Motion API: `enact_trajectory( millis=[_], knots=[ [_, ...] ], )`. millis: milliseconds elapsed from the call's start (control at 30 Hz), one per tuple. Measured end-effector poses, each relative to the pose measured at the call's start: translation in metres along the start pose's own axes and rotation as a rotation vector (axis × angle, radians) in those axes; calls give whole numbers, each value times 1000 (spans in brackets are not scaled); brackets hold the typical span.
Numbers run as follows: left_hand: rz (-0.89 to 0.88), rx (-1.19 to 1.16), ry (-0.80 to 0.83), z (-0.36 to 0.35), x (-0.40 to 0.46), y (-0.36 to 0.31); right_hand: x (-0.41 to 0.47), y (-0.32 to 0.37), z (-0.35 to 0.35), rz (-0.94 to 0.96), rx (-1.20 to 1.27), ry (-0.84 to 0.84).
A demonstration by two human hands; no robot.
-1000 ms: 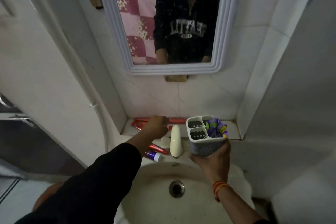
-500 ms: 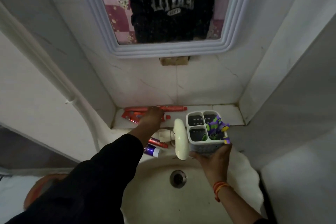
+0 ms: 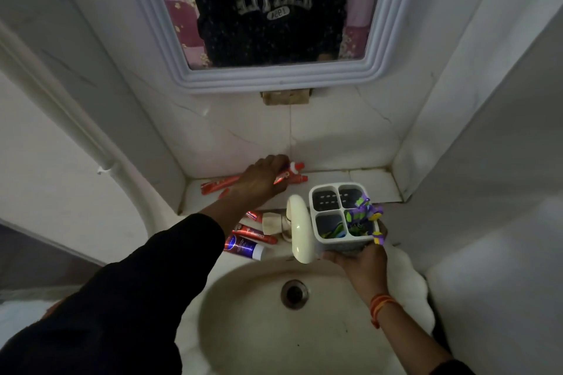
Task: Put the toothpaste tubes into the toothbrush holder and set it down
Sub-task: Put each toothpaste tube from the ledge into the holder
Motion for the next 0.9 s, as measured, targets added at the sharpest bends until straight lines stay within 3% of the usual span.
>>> enact_trajectory(
  millis=[133, 233, 367, 567, 767, 833, 900],
  knots=[
    [-188, 213, -41, 37, 3, -32, 4, -9, -1, -132, -134, 104],
    [-280, 402, 34, 68, 5, -75, 3, -4, 4, -122, -119, 115],
    [-243, 544, 212, 93, 10, -136, -3, 13, 7, -22, 73, 96],
    [-118, 540, 370, 86, 16, -201, -8, 16, 11, 64, 20, 76],
    [-69, 337, 270, 61, 21, -212, -4, 13, 16, 92, -56, 111],
    [41, 144, 346, 51, 25, -199, -4, 13, 17, 83, -62, 110],
    [183, -198, 475, 50, 25, -182, -3, 13, 17, 77, -21, 106]
  ],
)
Point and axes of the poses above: each hand's wrist, its own x-axis towards the middle knuckle, its own z-axis out of the back of the hand, y = z × x, the point moved 4 cm from there along x, towards the middle knuckle, and after that the axes turned 7 degrees about y, right-handed, at the moved point
